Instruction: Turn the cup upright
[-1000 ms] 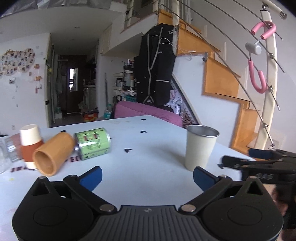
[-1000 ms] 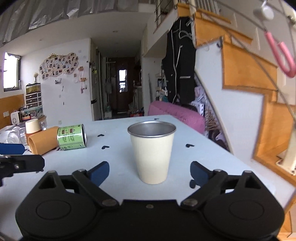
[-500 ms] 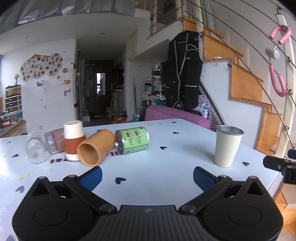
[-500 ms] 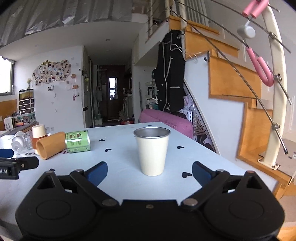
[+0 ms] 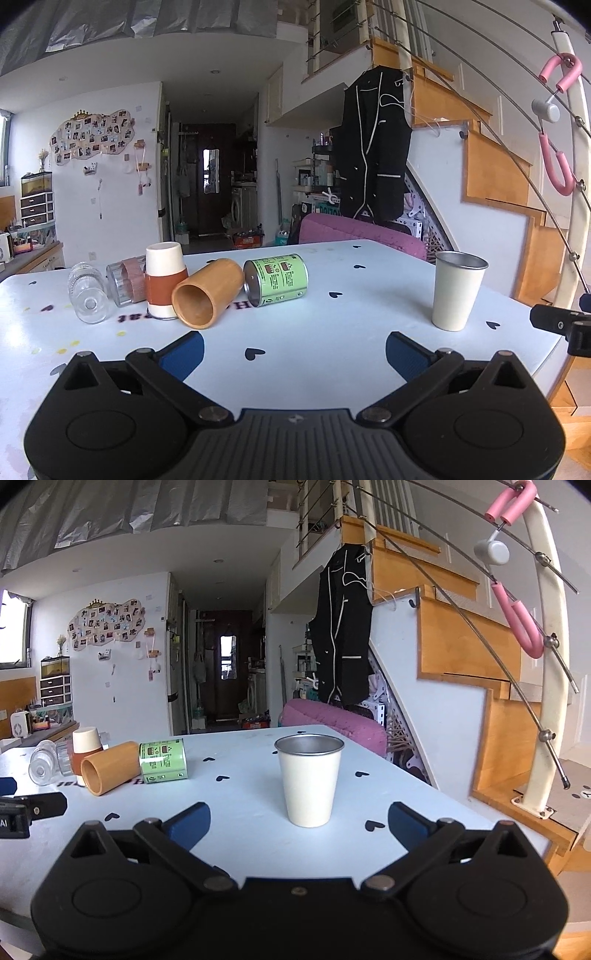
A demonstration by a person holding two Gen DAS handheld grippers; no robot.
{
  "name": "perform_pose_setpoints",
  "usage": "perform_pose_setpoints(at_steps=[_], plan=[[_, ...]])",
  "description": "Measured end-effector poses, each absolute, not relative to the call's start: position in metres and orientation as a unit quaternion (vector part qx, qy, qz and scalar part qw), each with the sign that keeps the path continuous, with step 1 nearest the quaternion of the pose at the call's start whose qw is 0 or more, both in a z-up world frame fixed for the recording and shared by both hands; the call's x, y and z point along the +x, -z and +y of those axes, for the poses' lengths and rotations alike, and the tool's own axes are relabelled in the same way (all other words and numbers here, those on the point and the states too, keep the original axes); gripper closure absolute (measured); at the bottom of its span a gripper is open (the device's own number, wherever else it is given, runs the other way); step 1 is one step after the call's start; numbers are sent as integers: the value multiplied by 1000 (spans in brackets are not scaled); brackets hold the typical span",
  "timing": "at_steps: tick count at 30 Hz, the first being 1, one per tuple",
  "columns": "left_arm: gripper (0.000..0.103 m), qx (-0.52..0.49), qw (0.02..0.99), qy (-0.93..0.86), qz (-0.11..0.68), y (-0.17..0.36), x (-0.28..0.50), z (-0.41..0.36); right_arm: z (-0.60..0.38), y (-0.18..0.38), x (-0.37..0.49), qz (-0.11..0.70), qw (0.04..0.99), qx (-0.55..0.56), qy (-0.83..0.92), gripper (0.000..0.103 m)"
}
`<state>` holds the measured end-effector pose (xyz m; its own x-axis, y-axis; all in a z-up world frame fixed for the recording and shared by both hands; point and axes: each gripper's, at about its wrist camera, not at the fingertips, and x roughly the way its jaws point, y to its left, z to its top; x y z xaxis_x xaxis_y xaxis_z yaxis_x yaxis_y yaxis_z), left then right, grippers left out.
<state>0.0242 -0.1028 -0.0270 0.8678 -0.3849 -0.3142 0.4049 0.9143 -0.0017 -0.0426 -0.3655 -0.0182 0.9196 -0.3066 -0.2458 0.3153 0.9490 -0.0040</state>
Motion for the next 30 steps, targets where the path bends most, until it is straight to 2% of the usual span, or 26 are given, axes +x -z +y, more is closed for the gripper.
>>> perform_pose_setpoints(at_steps=[30], plan=[[0, 30, 967, 202, 153, 22, 23, -101, -360, 17, -42, 122, 980, 8, 157, 0]])
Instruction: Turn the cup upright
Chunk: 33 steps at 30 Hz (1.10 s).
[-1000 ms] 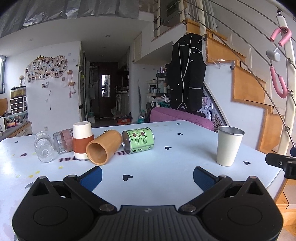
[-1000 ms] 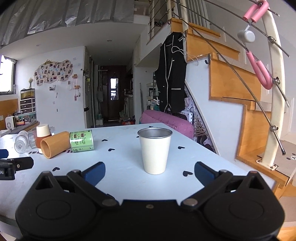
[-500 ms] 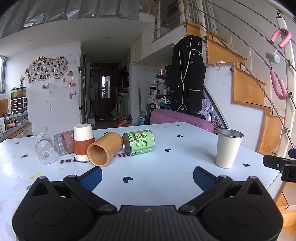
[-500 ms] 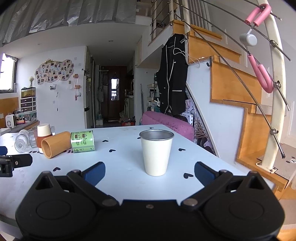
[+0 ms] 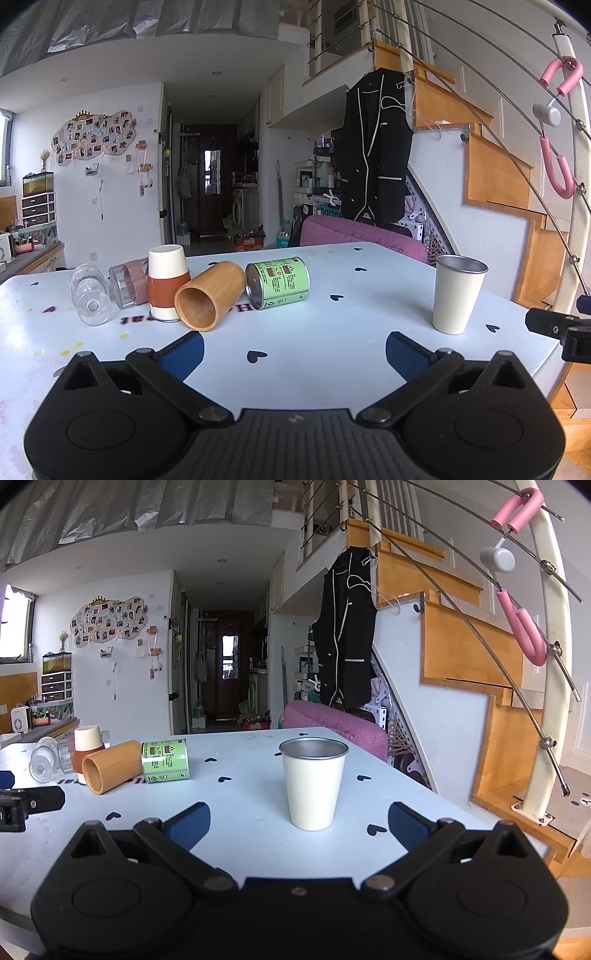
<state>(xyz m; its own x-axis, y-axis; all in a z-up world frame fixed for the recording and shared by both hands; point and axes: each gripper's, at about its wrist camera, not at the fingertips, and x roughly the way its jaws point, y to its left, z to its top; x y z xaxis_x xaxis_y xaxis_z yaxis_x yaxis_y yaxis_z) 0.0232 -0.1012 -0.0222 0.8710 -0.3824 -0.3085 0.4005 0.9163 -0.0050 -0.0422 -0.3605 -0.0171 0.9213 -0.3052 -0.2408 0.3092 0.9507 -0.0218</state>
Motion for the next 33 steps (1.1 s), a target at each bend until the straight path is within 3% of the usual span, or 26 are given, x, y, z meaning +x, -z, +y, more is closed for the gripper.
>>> perform_pose_setpoints(at_steps=[33], plan=[[0, 29, 966, 203, 155, 23, 23, -101, -361, 18, -41, 127, 979, 5, 159, 0]])
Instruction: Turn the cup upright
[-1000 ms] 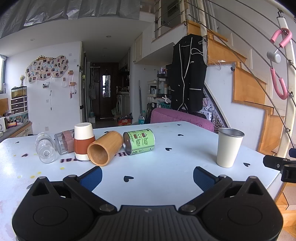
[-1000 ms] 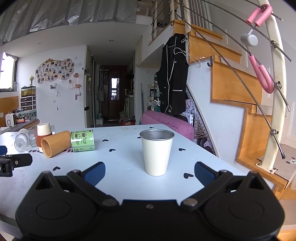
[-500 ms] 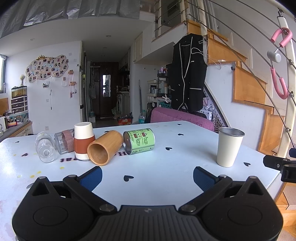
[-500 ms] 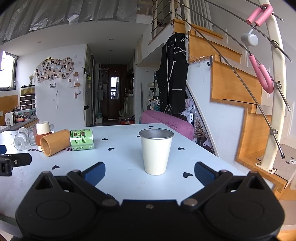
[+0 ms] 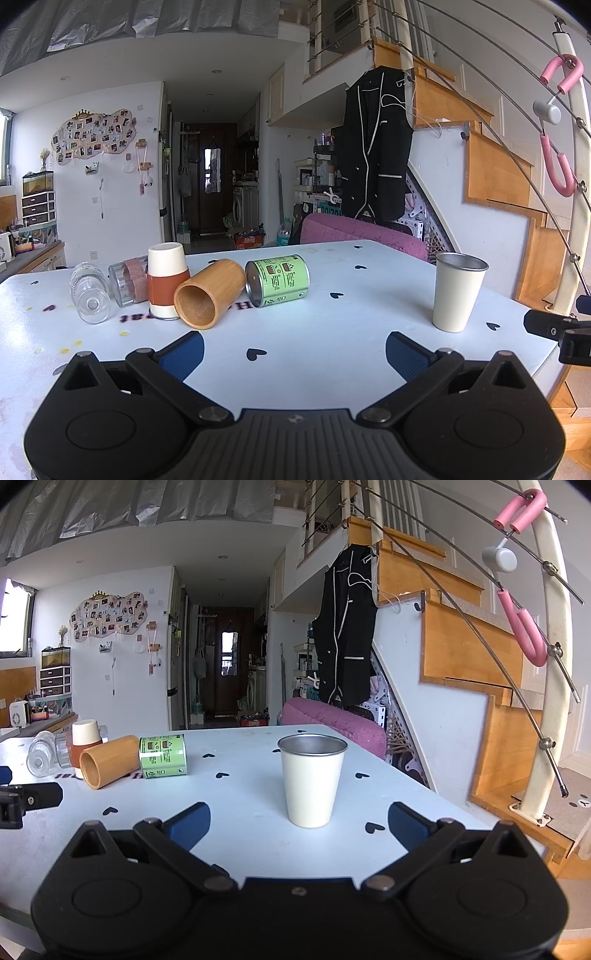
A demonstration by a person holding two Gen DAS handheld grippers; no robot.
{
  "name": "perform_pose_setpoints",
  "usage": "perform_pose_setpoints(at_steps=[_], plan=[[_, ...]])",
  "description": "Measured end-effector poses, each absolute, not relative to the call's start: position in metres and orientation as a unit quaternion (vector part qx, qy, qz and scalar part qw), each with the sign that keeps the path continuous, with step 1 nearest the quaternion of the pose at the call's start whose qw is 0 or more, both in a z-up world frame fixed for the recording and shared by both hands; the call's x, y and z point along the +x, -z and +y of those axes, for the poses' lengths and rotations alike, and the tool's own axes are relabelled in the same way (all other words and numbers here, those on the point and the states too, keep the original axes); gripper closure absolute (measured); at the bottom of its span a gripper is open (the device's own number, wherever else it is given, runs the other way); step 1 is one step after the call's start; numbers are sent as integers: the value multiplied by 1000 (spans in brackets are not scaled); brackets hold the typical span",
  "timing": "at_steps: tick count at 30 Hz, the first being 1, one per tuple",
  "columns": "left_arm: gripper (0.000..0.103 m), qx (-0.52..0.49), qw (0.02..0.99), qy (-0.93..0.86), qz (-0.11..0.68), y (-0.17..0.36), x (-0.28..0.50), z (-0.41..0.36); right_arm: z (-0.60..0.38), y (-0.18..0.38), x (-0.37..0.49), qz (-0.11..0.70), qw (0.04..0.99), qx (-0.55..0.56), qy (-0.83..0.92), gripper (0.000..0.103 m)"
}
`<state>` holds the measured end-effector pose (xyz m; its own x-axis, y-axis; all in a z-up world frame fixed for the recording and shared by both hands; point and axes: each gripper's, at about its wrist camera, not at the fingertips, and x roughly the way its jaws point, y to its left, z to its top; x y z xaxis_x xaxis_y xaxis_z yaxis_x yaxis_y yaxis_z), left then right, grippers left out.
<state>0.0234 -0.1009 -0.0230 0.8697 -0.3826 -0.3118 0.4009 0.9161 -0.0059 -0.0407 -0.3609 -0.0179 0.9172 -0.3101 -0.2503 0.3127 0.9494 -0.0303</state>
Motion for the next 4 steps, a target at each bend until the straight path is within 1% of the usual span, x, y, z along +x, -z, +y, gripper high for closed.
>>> perform_pose_setpoints(at_steps=[4], plan=[[0, 30, 966, 203, 155, 24, 24, -101, -361, 18, -41, 127, 979, 5, 159, 0]])
